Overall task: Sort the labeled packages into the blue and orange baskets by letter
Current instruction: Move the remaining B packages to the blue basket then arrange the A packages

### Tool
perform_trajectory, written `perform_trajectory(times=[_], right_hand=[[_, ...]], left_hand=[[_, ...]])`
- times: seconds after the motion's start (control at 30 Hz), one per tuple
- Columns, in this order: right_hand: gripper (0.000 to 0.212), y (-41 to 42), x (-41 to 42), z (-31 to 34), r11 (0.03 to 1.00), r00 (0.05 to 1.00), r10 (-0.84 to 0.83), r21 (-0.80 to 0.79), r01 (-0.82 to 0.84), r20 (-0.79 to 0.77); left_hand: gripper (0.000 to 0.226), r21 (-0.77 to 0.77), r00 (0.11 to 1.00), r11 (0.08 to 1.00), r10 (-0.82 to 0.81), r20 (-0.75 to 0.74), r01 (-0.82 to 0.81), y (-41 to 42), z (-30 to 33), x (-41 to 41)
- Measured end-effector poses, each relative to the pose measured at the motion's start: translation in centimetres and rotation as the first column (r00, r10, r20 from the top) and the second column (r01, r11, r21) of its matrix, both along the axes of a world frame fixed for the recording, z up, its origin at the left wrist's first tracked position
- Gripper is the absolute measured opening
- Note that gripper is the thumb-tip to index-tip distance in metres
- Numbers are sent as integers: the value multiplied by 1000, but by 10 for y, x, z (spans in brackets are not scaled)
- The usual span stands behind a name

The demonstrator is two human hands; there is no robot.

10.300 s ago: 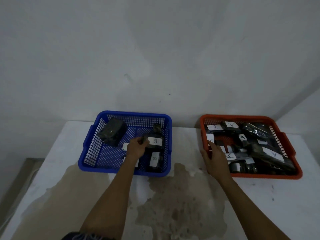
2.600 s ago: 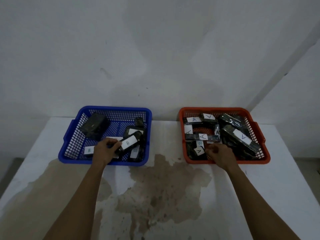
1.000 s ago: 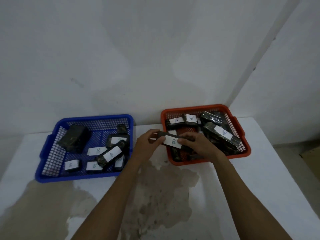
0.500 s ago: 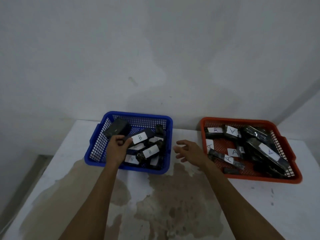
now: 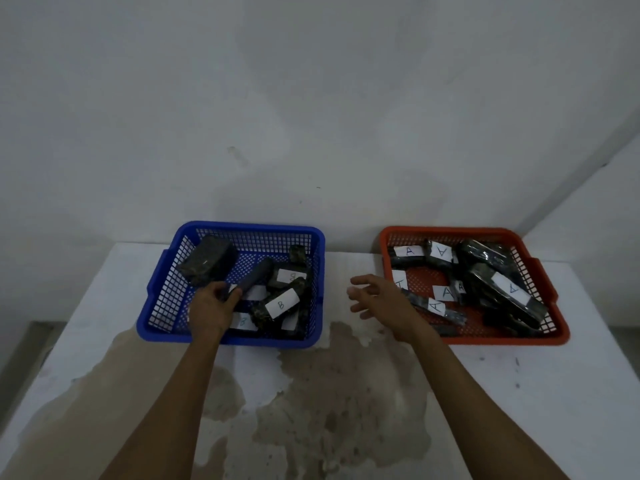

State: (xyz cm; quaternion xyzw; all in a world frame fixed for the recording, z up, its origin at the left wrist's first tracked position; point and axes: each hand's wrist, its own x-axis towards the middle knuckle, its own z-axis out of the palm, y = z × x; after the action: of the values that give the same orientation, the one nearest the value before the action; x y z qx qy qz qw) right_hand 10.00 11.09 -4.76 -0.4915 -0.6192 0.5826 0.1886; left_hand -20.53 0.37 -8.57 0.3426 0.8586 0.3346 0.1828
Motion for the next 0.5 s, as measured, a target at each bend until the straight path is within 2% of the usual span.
perform_trajectory(times=[0.1, 0.17, 0.23, 0.3, 0.37, 0.5], right_hand=[[18, 5, 34, 3, 982, 994, -99, 166, 90, 48], [14, 11, 62, 1, 945, 969, -177, 306, 118, 172], [16, 17, 85, -3, 925, 937, -215, 366, 105, 275], [20, 21, 98, -11, 943, 903, -159, 333, 19, 398], [28, 22, 101, -19, 962, 852, -79, 264, -71, 517], [40, 22, 95, -34, 973, 792, -61, 214, -89, 607]], left_hand=[[28, 164, 998, 985, -37, -52, 45, 8, 7, 20], [19, 265, 990, 954, -135, -45, 142, 20, 15, 44], [13, 311, 958, 906, -277, -75, 286, 34, 23, 74], [13, 317, 895, 840, -437, -89, 441, 48, 26, 108], [16, 322, 836, 784, -547, -42, 530, 57, 25, 143], [25, 260, 775, 781, -614, 152, 568, 69, 11, 196]])
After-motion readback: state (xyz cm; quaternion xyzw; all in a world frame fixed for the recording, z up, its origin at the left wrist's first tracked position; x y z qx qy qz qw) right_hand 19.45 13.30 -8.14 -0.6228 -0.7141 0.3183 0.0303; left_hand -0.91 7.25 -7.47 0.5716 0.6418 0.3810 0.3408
